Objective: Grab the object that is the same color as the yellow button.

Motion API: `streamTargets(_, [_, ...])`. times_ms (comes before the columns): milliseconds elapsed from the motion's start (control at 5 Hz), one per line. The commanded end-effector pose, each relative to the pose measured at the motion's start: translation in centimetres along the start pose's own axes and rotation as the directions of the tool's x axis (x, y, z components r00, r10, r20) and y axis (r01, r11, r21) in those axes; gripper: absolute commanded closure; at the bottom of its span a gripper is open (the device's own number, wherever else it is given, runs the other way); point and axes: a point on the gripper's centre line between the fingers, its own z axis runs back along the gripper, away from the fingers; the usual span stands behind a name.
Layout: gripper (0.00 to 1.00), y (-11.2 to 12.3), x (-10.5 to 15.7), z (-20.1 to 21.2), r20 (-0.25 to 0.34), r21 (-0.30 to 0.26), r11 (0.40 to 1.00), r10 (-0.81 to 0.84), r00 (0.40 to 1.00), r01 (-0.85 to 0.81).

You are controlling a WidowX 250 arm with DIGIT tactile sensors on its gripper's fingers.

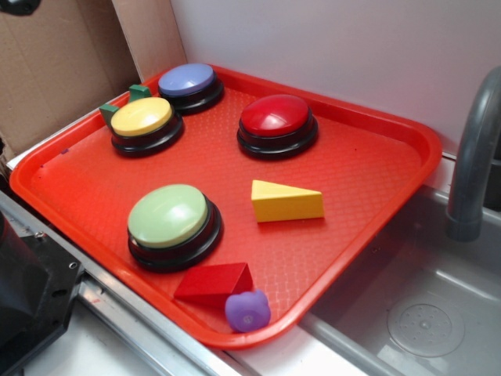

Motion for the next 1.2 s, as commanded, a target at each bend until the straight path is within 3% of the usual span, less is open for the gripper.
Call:
streamTargets(0, [0.0,0.0,0.0,0.0,0.0,0.0,1.0,0.0,1.0,0.0])
streamTargets(400, [0.0,-3.6,3.2,-3.3,0.063,-0.014,0.949,-0.313,0.948,0.315])
streamTargets(600, [0.0,-5.8,5.0,-6.0,0.104,0.022,0.889,-0.456,0.884,0.456])
streamTargets(800, [0.0,-7.3,6.2,-8.5,0.116,0.052,0.862,-0.507,0.854,0.504])
streamTargets(1000, [0.0,-9.2,7.2,-11.8,0.14,0.033,0.812,-0.581,0.802,0.583])
